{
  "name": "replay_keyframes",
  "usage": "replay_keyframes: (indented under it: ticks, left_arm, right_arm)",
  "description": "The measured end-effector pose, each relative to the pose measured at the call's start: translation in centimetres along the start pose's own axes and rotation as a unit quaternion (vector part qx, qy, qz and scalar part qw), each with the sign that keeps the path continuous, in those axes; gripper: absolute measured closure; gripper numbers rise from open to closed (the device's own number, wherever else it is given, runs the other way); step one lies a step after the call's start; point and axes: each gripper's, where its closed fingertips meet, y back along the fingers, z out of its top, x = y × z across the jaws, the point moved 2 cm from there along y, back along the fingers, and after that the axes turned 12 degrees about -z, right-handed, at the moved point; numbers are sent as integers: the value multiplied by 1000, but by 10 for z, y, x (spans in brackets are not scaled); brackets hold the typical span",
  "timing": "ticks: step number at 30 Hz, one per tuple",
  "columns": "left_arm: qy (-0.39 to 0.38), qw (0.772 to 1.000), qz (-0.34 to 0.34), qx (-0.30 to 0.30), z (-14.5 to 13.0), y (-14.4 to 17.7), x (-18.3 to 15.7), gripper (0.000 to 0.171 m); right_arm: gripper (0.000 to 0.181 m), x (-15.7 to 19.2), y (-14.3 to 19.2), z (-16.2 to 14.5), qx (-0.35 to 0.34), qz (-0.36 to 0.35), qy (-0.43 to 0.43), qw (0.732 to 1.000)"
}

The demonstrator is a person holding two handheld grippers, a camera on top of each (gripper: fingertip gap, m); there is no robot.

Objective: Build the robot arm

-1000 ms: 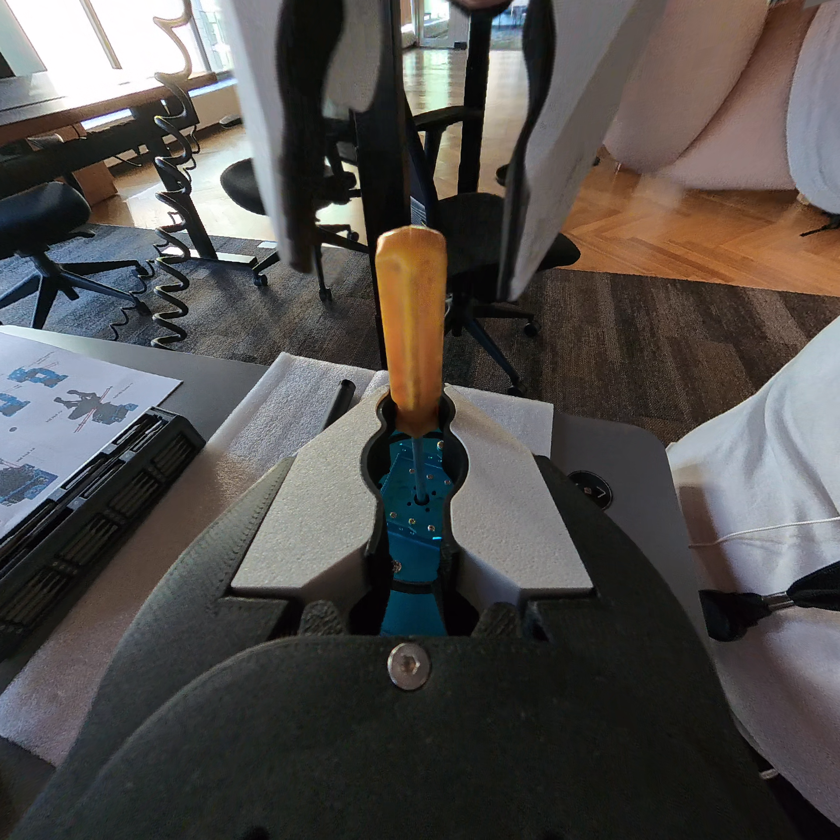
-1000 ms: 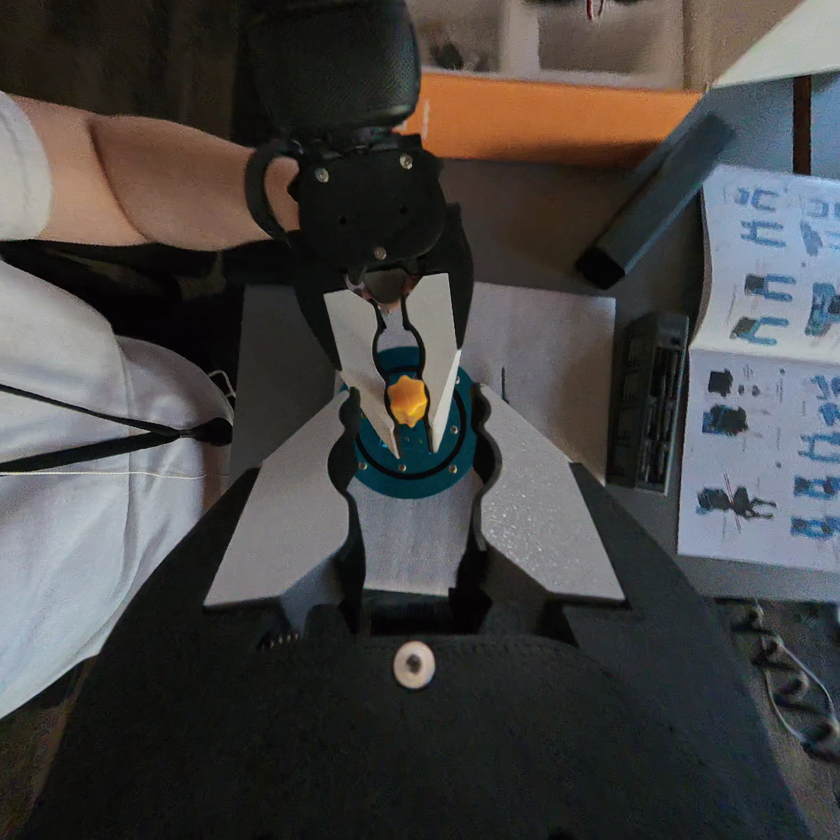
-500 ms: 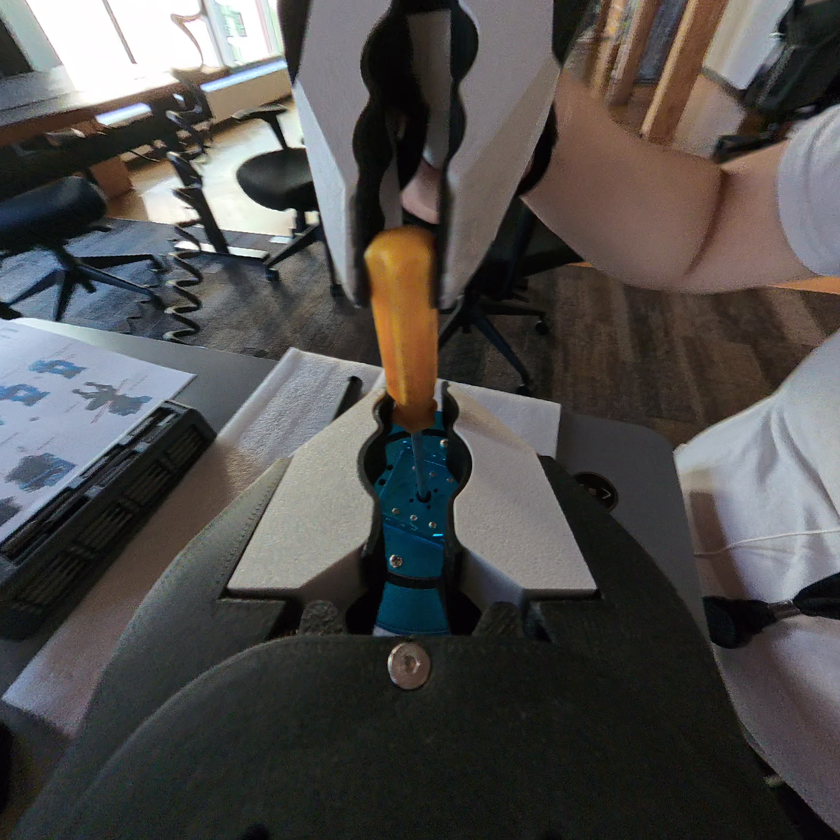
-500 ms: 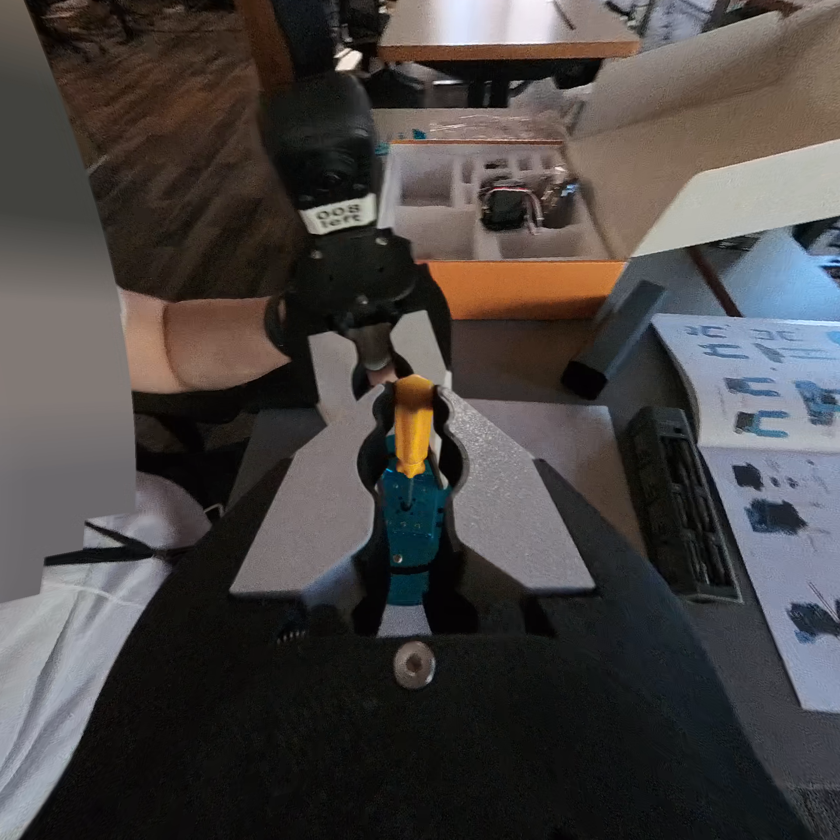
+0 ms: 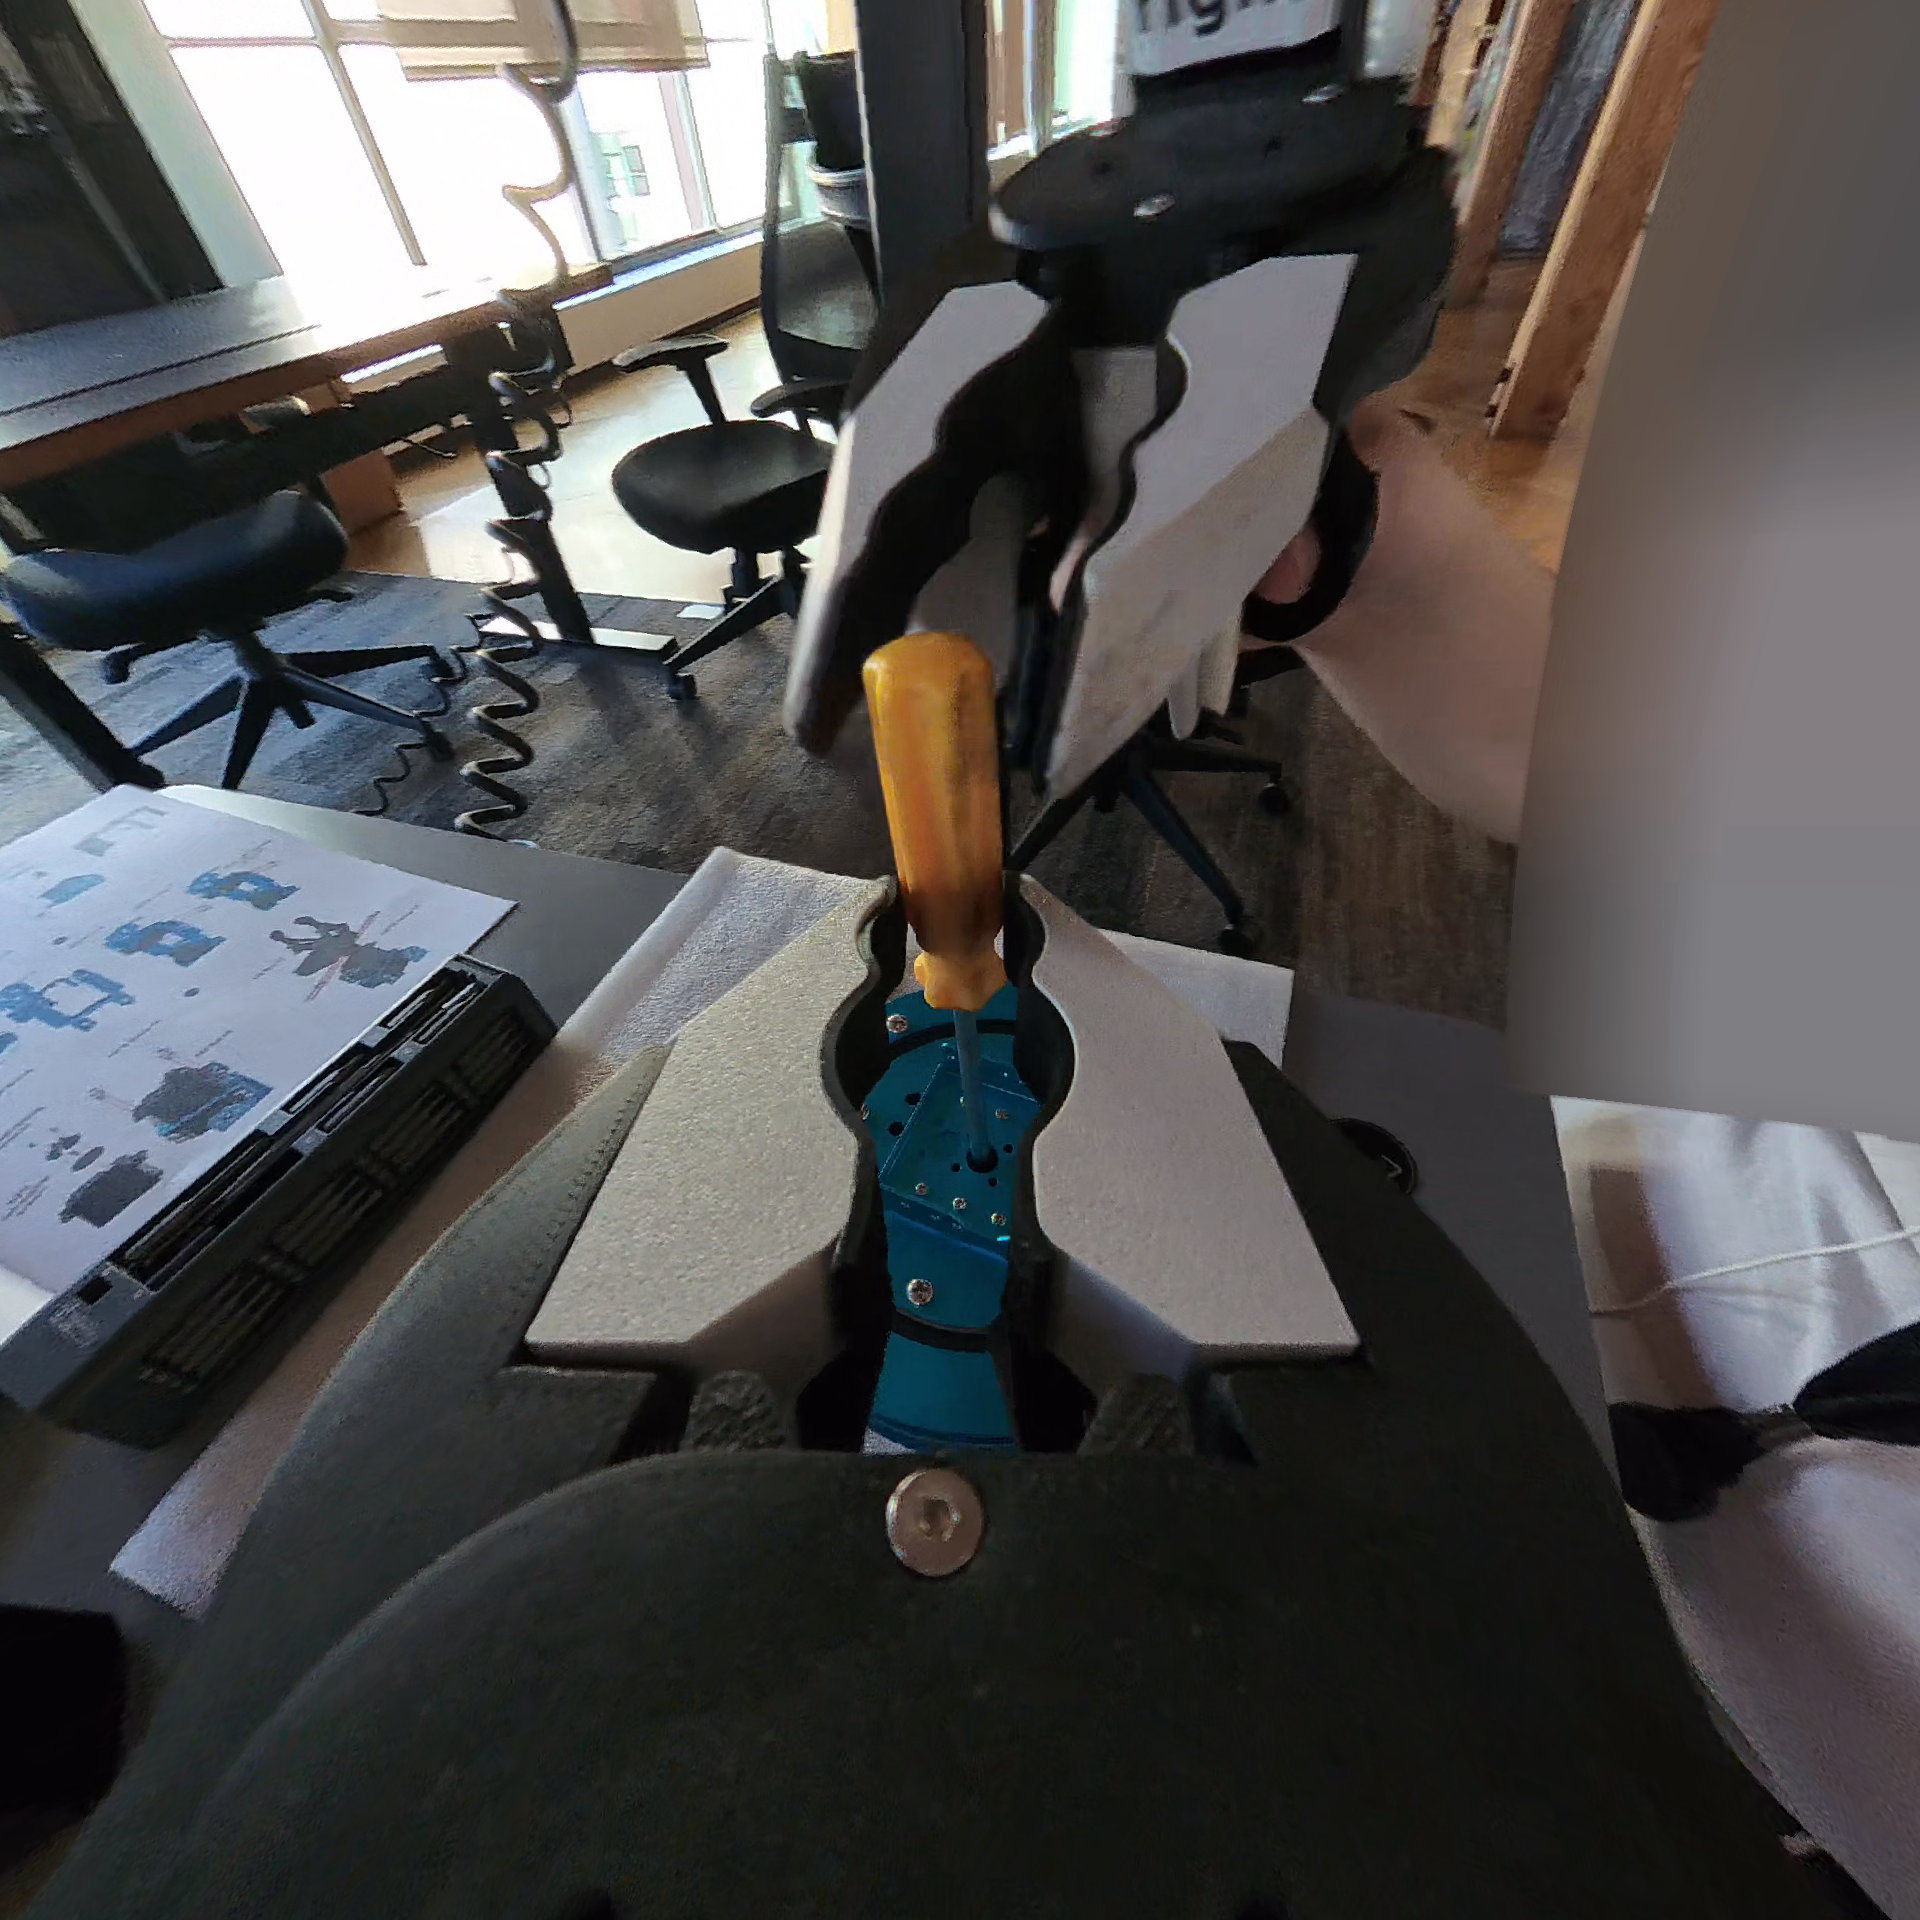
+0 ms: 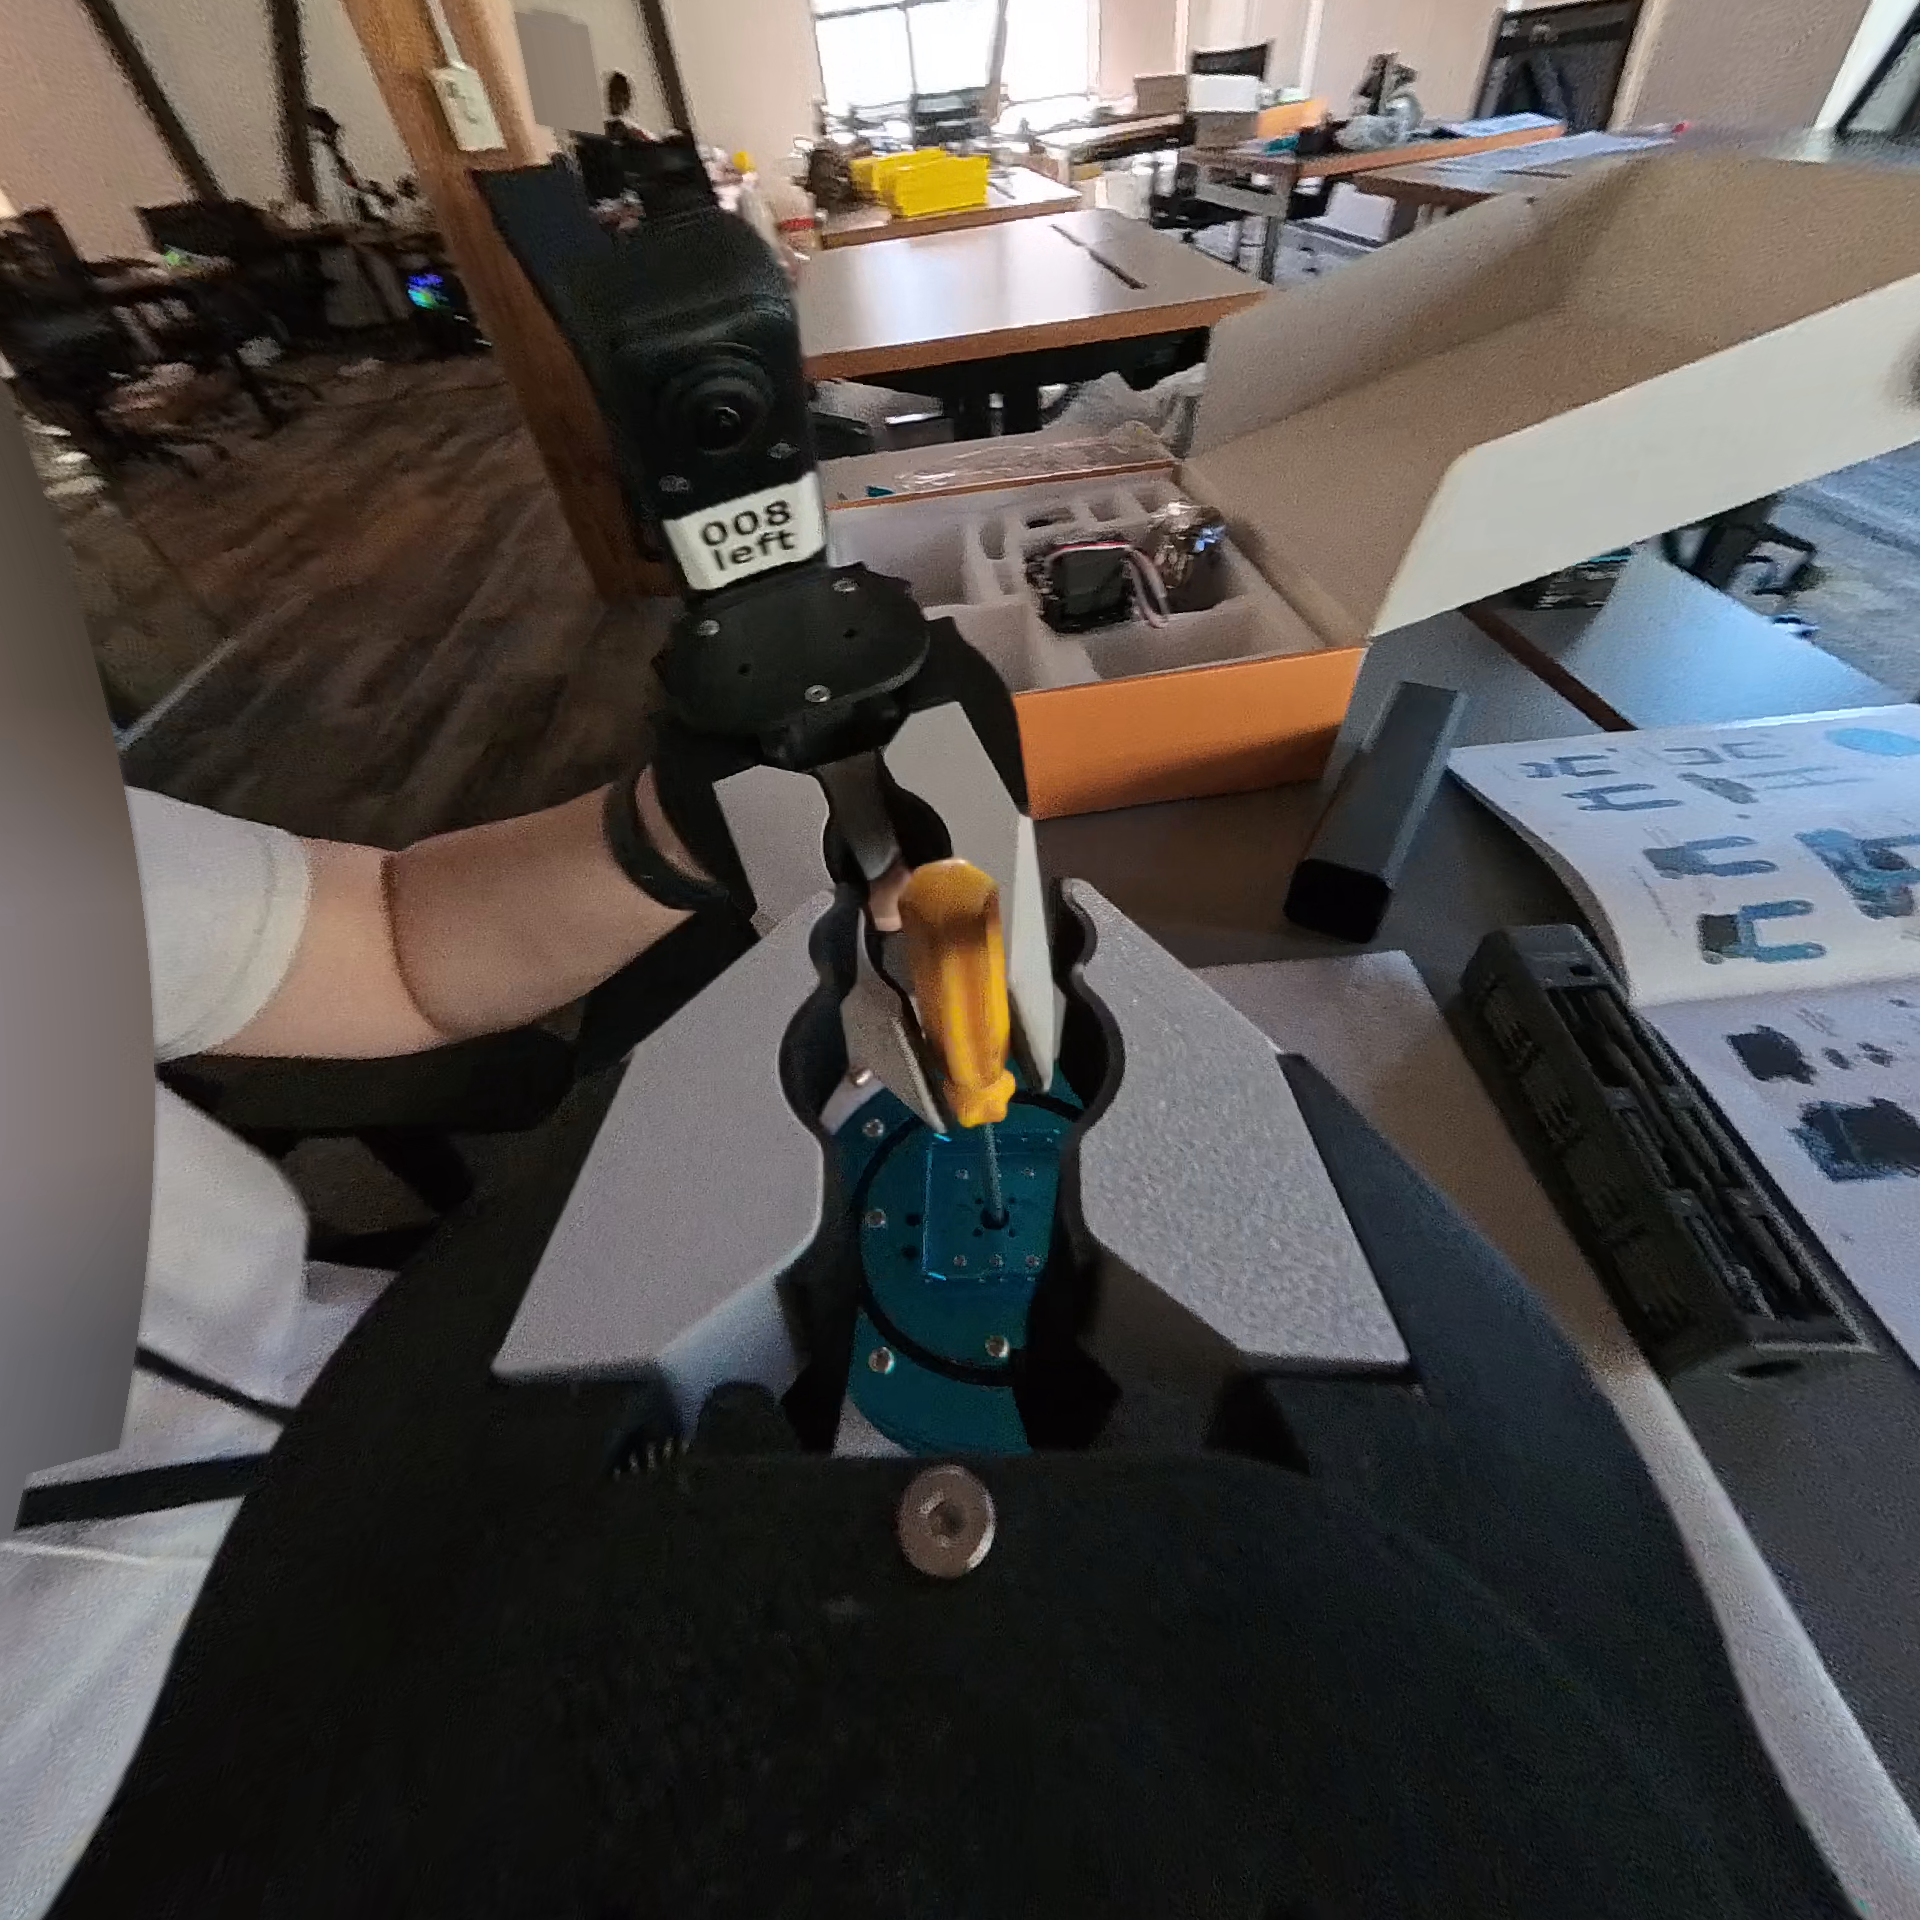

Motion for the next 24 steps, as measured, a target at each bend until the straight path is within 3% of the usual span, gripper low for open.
replay_keyframes:
  ticks: [2,3,6,7,9,12,14,16,17,19,20,24]
  left_arm:
    - [-9,999,-41,0,0,-1,-4,155]
    - [-14,999,-51,0,0,-2,-3,155]
    - [5,998,-57,-1,0,-2,2,155]
    - [14,999,-45,0,0,-1,3,155]
    - [13,1000,-9,-3,1,-1,3,138]
    - [-5,999,38,23,-4,-8,2,139]
    - [-17,997,66,30,-5,-8,6,155]
    - [-14,998,49,23,-6,-7,3,156]
    - [-9,999,30,19,-6,-7,1,156]
    - [-6,1000,0,14,-6,-6,-2,156]
    - [-6,1000,-21,12,-6,-6,-5,156]
    - [18,999,-37,4,-6,-4,-3,155]
  right_arm:
    - [159,5,3,-4,11,70,-14,997]
    - [162,2,1,-4,10,67,-10,998]
    - [164,-6,-1,-4,1,5,3,1000]
    - [164,-9,0,-5,-2,-23,-5,1000]
    - [163,-11,0,-6,-18,-64,-33,997]
    - [163,-13,1,-7,-31,-112,-52,992]
    - [163,-11,1,-7,-22,-104,-56,993]
    - [160,-6,2,-6,-12,-70,-32,997]
    - [147,-2,2,-5,-12,-42,-26,999]
    - [153,6,3,-4,-3,18,-12,1000]
    - [164,6,3,-5,3,27,4,1000]
    - [165,0,-2,-4,4,-14,4,1000]
